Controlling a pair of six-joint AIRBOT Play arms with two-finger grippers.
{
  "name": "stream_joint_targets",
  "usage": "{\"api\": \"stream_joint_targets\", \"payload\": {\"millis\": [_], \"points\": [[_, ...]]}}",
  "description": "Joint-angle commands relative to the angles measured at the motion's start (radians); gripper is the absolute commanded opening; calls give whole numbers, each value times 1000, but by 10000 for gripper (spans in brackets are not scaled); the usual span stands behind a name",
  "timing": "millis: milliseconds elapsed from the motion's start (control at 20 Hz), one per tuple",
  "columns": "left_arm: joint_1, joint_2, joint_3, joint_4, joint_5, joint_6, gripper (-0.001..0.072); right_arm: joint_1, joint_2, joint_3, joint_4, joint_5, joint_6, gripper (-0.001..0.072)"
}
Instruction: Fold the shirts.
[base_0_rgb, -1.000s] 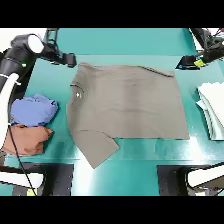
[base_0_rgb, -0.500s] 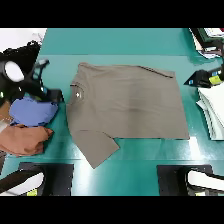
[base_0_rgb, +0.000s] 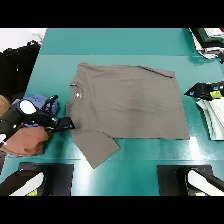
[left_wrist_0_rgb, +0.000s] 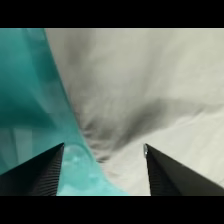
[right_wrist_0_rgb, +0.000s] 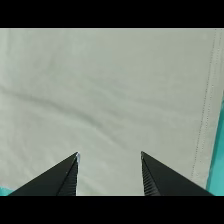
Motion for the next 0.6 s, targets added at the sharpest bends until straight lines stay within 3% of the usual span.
{"api": "stream_joint_targets", "payload": {"millis": [0,50,100,150,200,250,450,550], "points": [[0,5,-43,-87,29,31,592,-1,20,-16,0,-11,0,446],[0,5,-43,-124,27,55,590,-1,20,-16,0,-10,0,446],[0,5,-43,-156,27,79,423,-1,20,-16,0,-8,0,446],[0,5,-43,-174,28,100,213,-1,20,-16,-1,-2,0,446],[0,5,-43,-177,29,105,71,-5,20,-17,-6,14,0,446],[0,5,-42,-177,28,104,36,-19,20,-17,-10,41,0,446],[0,6,9,-176,1,124,35,-183,56,-152,-27,79,0,446],[0,6,41,-176,-6,131,35,-301,92,-285,-122,57,0,448]]}}
